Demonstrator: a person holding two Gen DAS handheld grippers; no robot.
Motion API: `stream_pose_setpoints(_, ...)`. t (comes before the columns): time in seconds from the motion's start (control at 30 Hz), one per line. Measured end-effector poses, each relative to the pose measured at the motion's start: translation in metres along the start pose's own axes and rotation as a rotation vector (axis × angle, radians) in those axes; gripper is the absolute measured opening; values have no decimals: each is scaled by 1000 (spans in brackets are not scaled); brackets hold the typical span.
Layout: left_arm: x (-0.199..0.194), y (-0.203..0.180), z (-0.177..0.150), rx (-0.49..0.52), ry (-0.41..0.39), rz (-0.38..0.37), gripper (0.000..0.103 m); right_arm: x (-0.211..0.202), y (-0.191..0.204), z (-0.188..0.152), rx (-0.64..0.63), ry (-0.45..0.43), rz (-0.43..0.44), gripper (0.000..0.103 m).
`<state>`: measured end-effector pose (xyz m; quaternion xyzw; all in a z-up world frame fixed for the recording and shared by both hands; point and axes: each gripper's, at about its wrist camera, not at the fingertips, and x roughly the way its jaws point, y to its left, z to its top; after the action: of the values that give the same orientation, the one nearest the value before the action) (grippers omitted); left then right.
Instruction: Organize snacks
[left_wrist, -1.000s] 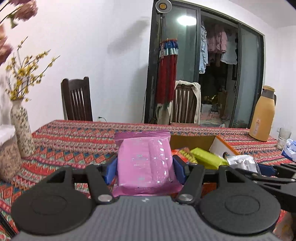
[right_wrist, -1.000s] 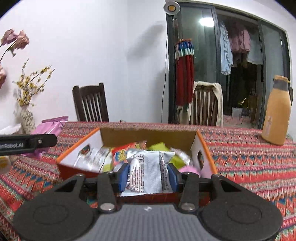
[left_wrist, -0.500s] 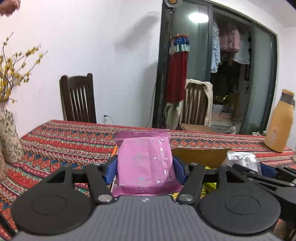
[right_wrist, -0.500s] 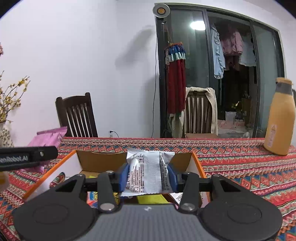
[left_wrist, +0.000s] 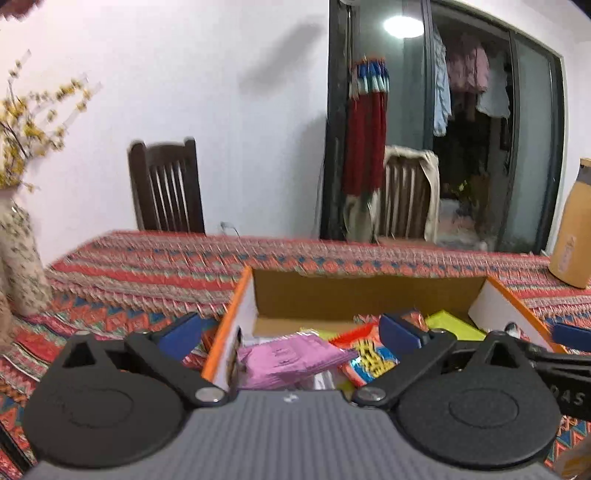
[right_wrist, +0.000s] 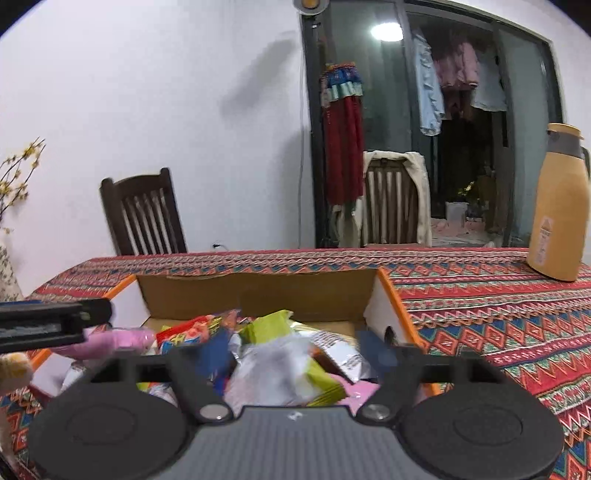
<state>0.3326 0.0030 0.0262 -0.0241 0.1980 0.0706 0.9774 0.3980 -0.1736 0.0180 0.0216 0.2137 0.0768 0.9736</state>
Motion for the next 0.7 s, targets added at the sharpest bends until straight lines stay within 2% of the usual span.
stream_pose_setpoints(0.07, -3, 0, 1, -5, -4, -3, 103, -3, -2, 1, 12, -16, -13, 103)
stream_pose_setpoints(0.47, -13, 3, 4, -16, -25, -28, 103, -6, -9, 1, 31, -36, -30, 103)
stream_pose_setpoints(0.7, -54, 2, 15, -14, -102, -52, 103, -31, -7, 10, 23, -83, -33, 103)
